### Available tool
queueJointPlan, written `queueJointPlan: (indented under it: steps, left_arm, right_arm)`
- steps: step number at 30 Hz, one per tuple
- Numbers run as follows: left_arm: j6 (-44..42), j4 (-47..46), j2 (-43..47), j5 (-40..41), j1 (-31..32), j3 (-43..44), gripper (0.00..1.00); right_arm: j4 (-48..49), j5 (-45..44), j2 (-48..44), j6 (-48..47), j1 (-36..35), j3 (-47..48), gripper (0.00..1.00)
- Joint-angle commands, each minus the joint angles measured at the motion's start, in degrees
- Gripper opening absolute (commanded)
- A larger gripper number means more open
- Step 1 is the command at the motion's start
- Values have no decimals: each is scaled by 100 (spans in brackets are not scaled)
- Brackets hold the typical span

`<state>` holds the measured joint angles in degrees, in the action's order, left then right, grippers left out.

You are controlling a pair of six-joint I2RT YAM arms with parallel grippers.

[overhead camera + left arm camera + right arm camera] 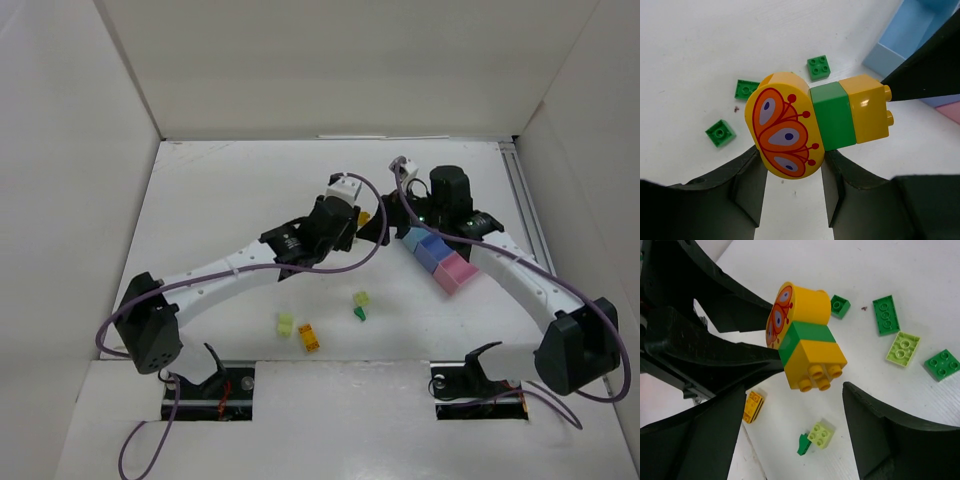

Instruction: Sort the legos into containers by color

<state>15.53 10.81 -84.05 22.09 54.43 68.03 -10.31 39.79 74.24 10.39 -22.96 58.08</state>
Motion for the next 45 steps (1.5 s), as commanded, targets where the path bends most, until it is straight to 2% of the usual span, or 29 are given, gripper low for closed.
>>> queueJointPlan:
  steps: [1, 5, 9, 11, 14, 18, 20, 21, 22, 24, 30, 37, 38, 39, 42, 45]
  left_arm:
    - [-243, -483, 222, -72, -144, 80, 0]
    - [-559, -860, 389, -441, -196, -88, 0]
    - [-665, -993, 442, -574, -196, -167, 0]
    - [-665, -993, 390, -574, -196, -167, 0]
    - [-665, -1046, 389, -574, -196, -229, 0]
    - [-499, -1098, 389, -574, -328, -299, 0]
    - [-446, -1098, 442, -679, -442, -299, 0]
    - [-446, -1098, 442, -679, -442, -299, 0]
    - [-393, -1098, 442, -679, -442, -299, 0]
    - [-332, -1098, 442, -601, -565, -299, 0]
    - [-59, -1046, 556, -741, -1241, -484, 0]
    - [3, -941, 556, -829, -1549, -423, 0]
    - [-49, -862, 496, -829, -1550, -422, 0]
    - [-50, -861, 495, -829, -1550, -361, 0]
    - [-102, -861, 495, -898, -1550, -299, 0]
    - [-164, -861, 495, -1066, -1550, -299, 0]
  right_arm:
    - [424, 476, 100, 121, 134, 388, 81]
    - [477, 609, 319, 121, 187, 677, 75]
    - [643, 810, 434, 121, 187, 731, 75]
    - [705, 811, 486, 121, 187, 731, 61]
    - [705, 811, 548, 121, 187, 783, 49]
    - [705, 943, 548, 121, 187, 783, 49]
    - [705, 1004, 601, 121, 187, 783, 33]
    - [705, 1004, 601, 121, 187, 783, 20]
    - [705, 1004, 601, 121, 187, 783, 11]
    - [705, 1057, 601, 121, 327, 722, 1]
    - [705, 1381, 346, 121, 1161, 441, 0]
    - [583, 1410, 109, 121, 1881, 168, 0]
    - [469, 1156, 109, 60, 1961, 168, 0]
    - [-10, 266, 109, -10, 2023, 238, 0]
    - [-760, -1292, 371, -169, 2024, 677, 0]
    - [-867, -2210, 696, -46, 2024, 826, 0]
